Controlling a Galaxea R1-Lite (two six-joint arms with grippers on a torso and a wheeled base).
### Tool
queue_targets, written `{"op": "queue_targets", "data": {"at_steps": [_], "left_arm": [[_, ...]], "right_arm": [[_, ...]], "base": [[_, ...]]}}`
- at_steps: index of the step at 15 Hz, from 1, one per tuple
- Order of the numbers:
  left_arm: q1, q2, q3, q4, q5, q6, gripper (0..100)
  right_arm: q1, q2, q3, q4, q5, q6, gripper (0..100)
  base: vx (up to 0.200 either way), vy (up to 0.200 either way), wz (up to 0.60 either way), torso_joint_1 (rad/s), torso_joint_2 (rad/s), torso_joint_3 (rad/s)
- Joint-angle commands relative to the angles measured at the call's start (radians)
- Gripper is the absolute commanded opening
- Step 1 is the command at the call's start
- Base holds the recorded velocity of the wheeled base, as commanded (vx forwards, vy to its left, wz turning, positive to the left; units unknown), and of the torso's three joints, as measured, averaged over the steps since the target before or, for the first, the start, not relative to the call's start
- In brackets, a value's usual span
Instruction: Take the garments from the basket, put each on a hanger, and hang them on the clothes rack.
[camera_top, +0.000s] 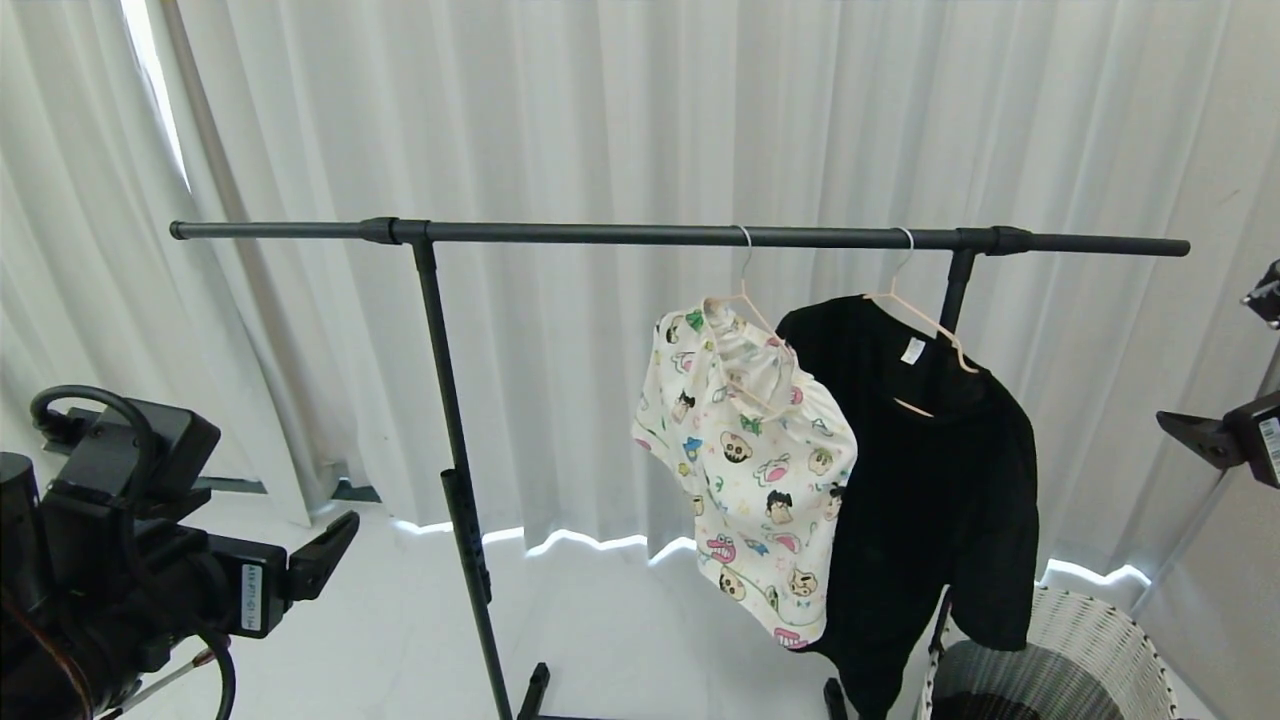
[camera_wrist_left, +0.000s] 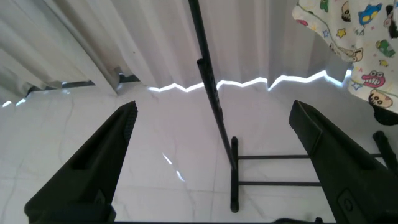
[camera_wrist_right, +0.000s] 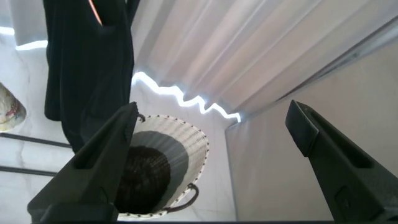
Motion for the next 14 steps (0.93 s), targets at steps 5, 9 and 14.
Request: {"op": "queue_targets", "data": {"at_steps": [5,9,14], "left_arm": [[0.063,-0.002,-0.003,-0.002,0.011,0.001,100],[0.099,0.000,-0.002,-0.036,0.017,0.004,100],[0.099,-0.022,0.005,-0.037,0.053,0.006,100]], "right_arm": [[-0.086,-0.033,0.018,-0.001,0.004,0.004,100],[-0.128,-0.048,0.032,-0.001,0.003,0.050,100],[-0.163,-0.064,0.056,-0.002,0.004,0.070,100]], "base": [[0.000,0.000,0.00,-0.212,0.50,0.287],[0.000,0.000,0.00,-0.195,0.49,0.289],[0.000,0.000,0.00,-0.169,0.46,0.294]]}}
